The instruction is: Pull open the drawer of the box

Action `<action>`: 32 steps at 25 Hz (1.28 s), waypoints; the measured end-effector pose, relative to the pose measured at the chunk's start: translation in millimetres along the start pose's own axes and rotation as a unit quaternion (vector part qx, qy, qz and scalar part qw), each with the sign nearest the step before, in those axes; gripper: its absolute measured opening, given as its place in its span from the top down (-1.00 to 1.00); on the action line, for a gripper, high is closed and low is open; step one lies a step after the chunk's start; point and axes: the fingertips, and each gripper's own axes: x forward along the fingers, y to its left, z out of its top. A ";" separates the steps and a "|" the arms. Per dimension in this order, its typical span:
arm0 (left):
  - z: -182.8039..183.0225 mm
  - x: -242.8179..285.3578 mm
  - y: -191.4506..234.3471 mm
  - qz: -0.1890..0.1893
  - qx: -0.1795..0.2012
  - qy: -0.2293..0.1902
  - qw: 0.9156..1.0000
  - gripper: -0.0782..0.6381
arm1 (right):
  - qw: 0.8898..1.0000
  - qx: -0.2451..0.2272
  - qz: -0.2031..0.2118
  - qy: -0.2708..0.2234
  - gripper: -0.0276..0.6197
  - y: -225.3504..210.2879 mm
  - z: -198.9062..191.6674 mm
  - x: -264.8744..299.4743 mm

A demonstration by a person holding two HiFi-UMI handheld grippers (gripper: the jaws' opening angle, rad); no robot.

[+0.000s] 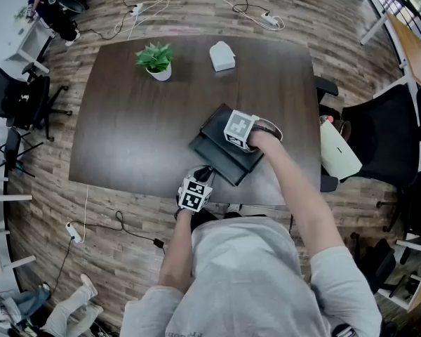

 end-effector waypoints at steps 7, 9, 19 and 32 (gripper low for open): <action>-12.0 -6.8 2.2 0.005 0.001 -0.001 1.000 0.42 | 1.000 0.002 -0.004 -0.005 0.87 0.0 0.5 -1.1; -16.4 -6.1 5.0 0.008 0.005 -0.002 1.000 0.42 | 1.000 0.001 -0.007 -0.006 0.87 -0.3 1.1 -1.5; -29.3 -16.6 8.0 0.012 0.010 0.005 1.000 0.42 | 1.000 0.010 -0.016 -0.025 0.86 0.8 1.4 -0.2; -36.2 -17.6 5.3 0.019 -0.001 0.003 1.000 0.42 | 0.999 0.007 -0.033 -0.037 0.87 -2.2 -2.0 1.0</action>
